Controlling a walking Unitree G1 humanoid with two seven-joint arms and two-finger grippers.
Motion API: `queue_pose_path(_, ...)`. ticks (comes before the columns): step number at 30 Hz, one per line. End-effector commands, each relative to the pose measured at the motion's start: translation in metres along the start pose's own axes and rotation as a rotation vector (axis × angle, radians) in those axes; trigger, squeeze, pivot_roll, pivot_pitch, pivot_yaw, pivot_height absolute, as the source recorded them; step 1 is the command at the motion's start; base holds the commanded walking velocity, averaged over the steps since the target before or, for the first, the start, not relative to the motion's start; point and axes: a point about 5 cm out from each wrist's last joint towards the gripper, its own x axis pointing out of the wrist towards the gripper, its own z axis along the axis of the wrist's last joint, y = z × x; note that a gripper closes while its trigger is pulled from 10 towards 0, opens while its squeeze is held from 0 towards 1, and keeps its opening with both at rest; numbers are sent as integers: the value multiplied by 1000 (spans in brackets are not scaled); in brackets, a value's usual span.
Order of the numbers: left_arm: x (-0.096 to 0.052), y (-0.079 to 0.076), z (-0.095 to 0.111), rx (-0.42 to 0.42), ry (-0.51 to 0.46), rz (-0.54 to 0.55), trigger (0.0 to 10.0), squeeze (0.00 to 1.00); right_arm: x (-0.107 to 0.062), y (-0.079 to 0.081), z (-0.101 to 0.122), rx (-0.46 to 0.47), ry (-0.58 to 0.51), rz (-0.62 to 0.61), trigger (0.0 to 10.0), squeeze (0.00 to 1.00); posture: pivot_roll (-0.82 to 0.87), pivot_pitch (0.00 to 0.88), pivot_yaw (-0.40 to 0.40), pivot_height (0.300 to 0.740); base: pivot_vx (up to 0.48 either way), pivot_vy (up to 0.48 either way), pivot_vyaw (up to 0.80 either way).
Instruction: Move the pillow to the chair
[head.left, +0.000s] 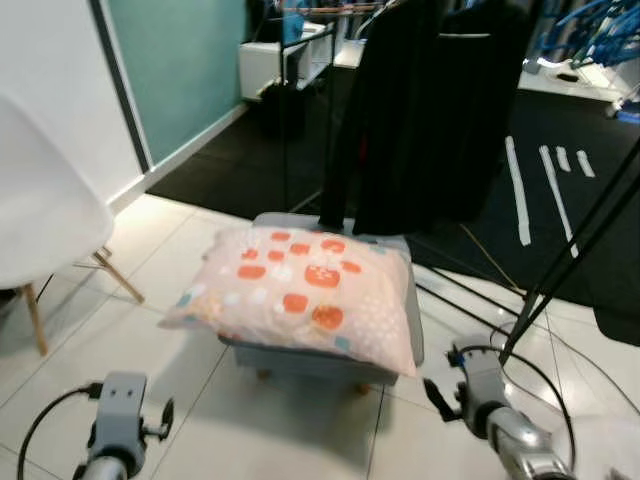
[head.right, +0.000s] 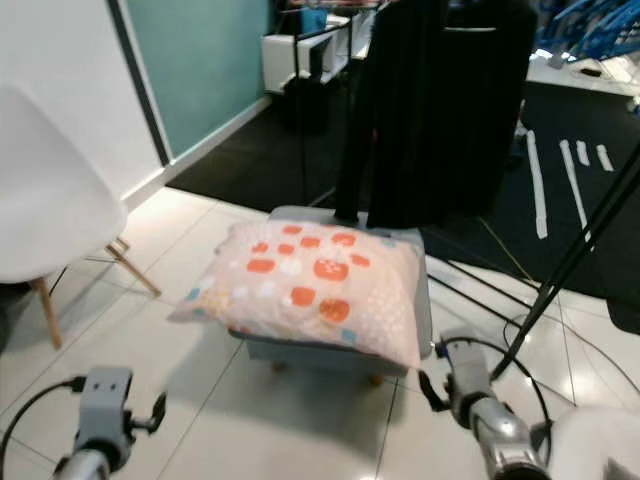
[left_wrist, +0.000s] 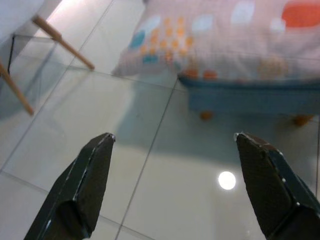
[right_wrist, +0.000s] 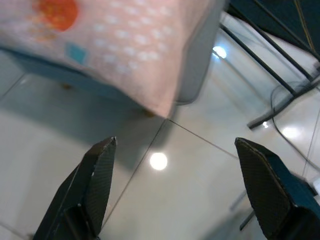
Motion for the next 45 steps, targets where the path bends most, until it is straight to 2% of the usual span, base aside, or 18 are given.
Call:
queue_pose_path(1,-6,5,-8,0,33,10,10000,0,2,3,2,14,-8,6,10000,0,-183,57,-23,740,341,0,0)
queue_pose_path(20,-6,5,-8,0,37,9,10000,0,3,2,0,22,35,-11,10000,0,-183,60,-20,740,340,0,0)
queue_pose_path(24,-6,6,-8,-1,37,14,10000,0,10,15,8,23,31,41,10000,0,-182,60,-15,740,341,0,0)
queue_pose_path(28,-4,9,-8,-11,52,57,10000,0,19,34,25,-31,31,164,10000,0,-180,59,-18,730,163,0,0)
queue_pose_path(29,-4,9,-8,-11,52,57,10000,0,19,34,25,-31,31,164,10000,0,-180,59,-18,730,0,0,0)
queue_pose_path(31,-4,10,-8,-23,56,68,10000,0,23,43,36,-85,21,219,10000,0,-181,57,-21,720,0,0,0)
queue_pose_path(34,-4,10,-8,-26,55,68,10000,0,24,44,40,-103,17,231,10000,0,-181,57,-22,715,0,0,0)
queue_pose_path(36,-4,10,-8,-29,55,68,10000,0,26,47,46,-154,18,249,10000,0,-181,57,-21,705,0,0,0)
queue_pose_path(38,-4,10,-8,-29,55,68,10000,0,26,47,46,-154,18,249,10000,0,-181,57,-21,705,0,0,0)
queue_pose_path(42,-4,9,-9,-31,58,67,10000,0,28,53,54,-271,23,312,10000,0,-184,53,-20,680,0,0,0)
queue_pose_path(45,-4,9,-9,-31,61,68,10000,0,28,55,54,-282,26,330,10000,0,-184,53,-20,670,0,0,0)
